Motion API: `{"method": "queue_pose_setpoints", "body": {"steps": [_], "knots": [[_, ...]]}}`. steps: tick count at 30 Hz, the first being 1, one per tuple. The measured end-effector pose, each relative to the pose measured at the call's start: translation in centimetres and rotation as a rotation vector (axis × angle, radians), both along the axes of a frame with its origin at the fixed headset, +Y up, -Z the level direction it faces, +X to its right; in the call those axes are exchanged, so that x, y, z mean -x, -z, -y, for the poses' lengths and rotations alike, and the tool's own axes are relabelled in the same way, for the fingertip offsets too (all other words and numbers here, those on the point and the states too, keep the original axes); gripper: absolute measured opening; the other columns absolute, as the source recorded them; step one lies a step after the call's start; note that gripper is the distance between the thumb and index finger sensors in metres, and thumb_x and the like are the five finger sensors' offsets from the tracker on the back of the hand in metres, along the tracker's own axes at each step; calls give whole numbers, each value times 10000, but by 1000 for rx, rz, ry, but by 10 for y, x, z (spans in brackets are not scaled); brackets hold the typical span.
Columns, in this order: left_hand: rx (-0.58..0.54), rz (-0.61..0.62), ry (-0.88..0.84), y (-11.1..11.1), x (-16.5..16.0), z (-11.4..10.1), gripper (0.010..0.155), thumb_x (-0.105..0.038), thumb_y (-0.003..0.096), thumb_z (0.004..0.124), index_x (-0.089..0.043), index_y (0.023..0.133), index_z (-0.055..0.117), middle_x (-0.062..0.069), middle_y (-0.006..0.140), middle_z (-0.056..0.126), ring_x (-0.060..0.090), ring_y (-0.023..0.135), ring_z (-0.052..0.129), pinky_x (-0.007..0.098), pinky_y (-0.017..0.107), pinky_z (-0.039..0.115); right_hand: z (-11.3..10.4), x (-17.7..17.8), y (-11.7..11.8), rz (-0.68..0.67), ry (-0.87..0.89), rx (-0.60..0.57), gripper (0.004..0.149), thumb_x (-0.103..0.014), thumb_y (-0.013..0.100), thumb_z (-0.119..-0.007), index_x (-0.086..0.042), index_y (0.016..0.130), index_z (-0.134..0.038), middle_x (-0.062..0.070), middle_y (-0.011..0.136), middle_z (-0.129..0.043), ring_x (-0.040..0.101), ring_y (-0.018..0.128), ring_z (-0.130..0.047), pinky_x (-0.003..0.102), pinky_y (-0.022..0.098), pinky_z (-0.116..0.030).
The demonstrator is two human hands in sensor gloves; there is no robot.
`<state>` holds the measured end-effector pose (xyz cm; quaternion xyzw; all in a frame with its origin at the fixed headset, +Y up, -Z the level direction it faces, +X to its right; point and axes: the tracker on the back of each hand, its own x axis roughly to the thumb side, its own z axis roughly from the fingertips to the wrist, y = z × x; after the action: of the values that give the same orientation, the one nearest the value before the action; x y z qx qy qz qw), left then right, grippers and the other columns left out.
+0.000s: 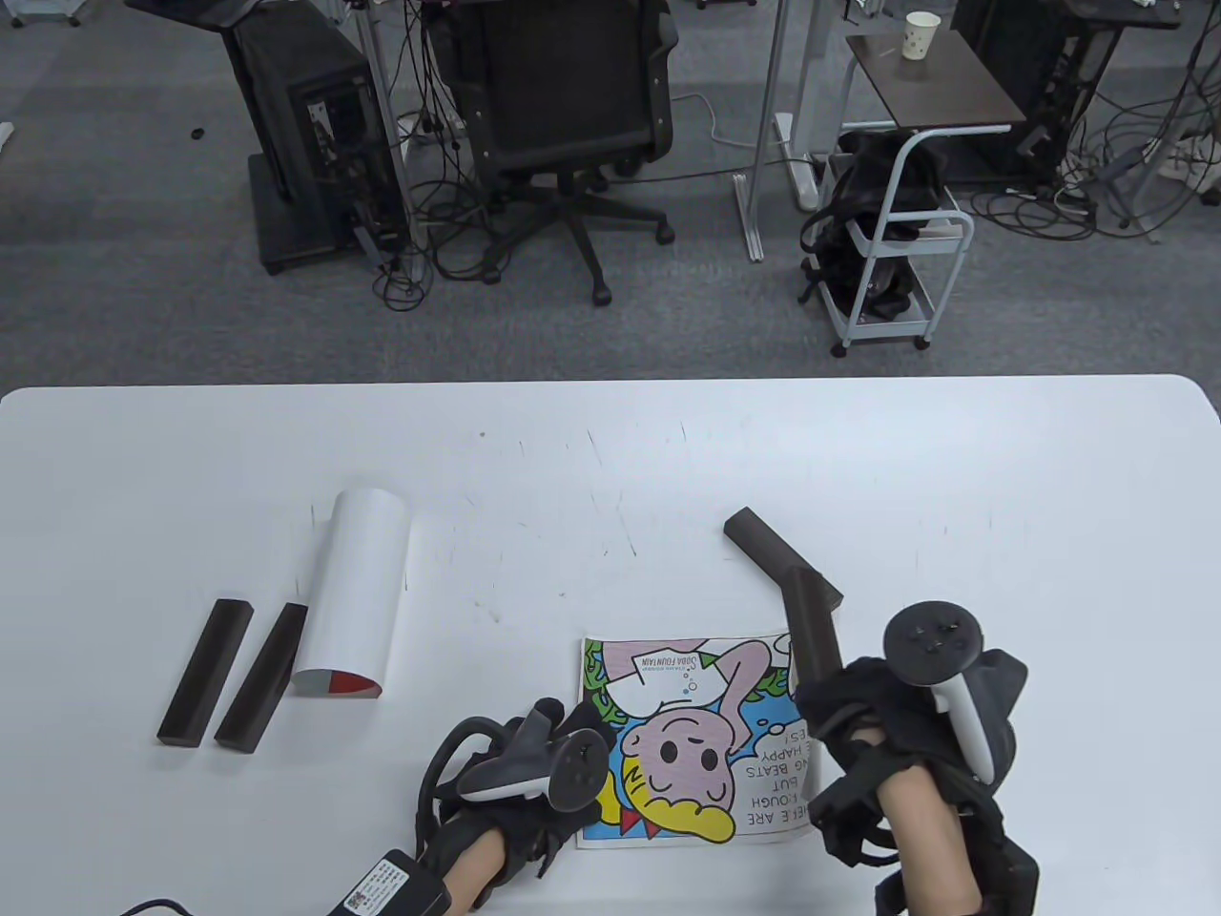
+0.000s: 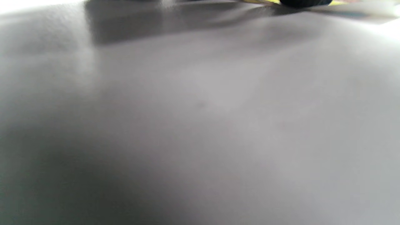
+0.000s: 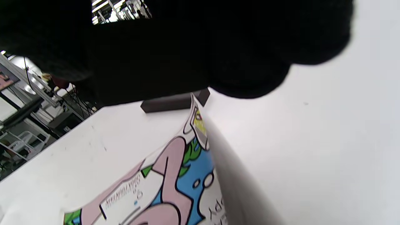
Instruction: Unroll posters and secure with paperweights
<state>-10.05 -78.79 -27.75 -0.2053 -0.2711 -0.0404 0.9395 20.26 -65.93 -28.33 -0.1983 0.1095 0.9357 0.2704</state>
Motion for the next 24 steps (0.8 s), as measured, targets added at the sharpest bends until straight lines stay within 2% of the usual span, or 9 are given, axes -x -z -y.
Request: {"method": "queue_pose_setpoints", "body": {"steps": [4,5,12,13,21,24], "knots": [[3,1,-1,0,0,0,720,-548,453,616,-327,1068,315,-24,1156,252,403,1077,302,573,742,449,27,4,-1,43,-32,109,705,-550,301,-878,-40,775,-772,172,599,-929,281,344,-979,357,222,-861],[3,1,-2,0,0,0,720,-547,453,618,-325,1068,317,-23,1156,253,404,1077,303,574,741,449,32,2,-2,68,-31,123,711,-581,323,-858,-39,775,-773,175,598,-929,282,344,-977,358,222,-860],[3,1,-2,0,0,0,720,-550,451,619,-329,1067,319,-28,1156,256,400,1077,307,571,742,453,62,-27,-7,252,-222,147,709,-564,326,-849,-36,791,-753,182,622,-911,294,372,-966,369,244,-854],[3,1,-2,0,0,0,720,-549,451,619,-328,1067,320,-25,1156,257,401,1077,306,571,742,452,65,-29,-7,257,-250,142,700,-521,300,-872,-37,791,-752,185,625,-908,297,374,-965,371,246,-853],[3,0,-2,0,0,0,720,-550,452,618,-328,1067,318,-25,1156,254,400,1077,303,572,742,450,90,-18,0,136,-476,221,712,-503,308,-863,-53,831,-690,174,692,-864,310,447,-953,388,300,-850],[3,0,-2,0,0,0,720,-550,452,618,-328,1067,318,-26,1156,253,400,1077,303,572,741,450,100,-17,2,123,-504,326,721,-494,323,-853,-49,853,-653,176,726,-836,319,488,-942,400,325,-846]]}}
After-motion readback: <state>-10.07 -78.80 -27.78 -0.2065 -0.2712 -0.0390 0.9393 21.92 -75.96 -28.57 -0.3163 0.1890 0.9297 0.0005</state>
